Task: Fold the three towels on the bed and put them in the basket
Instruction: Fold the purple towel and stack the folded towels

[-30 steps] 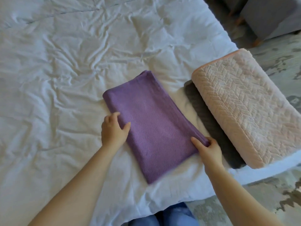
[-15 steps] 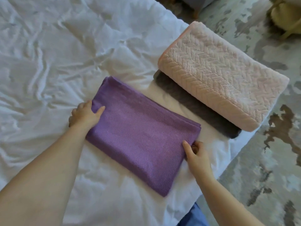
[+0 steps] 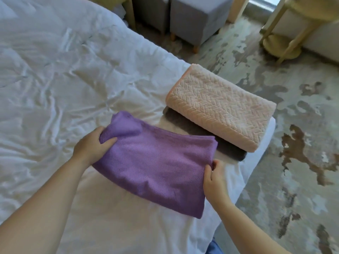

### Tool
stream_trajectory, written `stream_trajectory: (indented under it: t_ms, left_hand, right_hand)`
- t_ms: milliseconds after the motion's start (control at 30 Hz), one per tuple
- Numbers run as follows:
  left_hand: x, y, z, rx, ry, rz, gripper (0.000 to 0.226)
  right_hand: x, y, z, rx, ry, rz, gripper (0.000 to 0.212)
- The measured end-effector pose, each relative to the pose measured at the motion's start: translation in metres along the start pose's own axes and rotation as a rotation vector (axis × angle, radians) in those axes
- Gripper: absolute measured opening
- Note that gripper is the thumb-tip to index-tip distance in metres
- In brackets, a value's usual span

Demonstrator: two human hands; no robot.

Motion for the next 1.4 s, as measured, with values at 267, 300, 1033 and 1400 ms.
stream_trajectory:
  t_ms: [267,300,1033,1400]
  left_hand:
    - [-0.070,-0.109,0.029,0.103,-0.214,-0.143,0.028]
    - [-0.074,-0.129,0.037,0.126,-0.211,-0.140,0.027]
    - [0.057,-0.287,0.233,0.112,0.072,-0.106,0.066]
    - [0.056,-0.337,0.266,0.254,-0.002,0.080,0.037]
  right_hand:
    - [-0.105,0.085,0.034,-0.235,-0.213,0.059,0.010]
    - [-0.117,0.092,0.042,-0.242,-0.241,0.077,0.010]
    - [-0.207,0.028,0.229,0.078,-0.414,0.236,0.052]
    - [-0.228,0.051,0.254,-0.068,-0.330,0.056,0.034]
Point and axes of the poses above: each hand's wrist, its own z-axis towards the middle knuckle, its own x-axis out of the palm, y = z × x, the point moved 3 cm from there along z, towards the middle knuckle, and after that the axes turned 9 degrees about z, right-handed, at the moved point
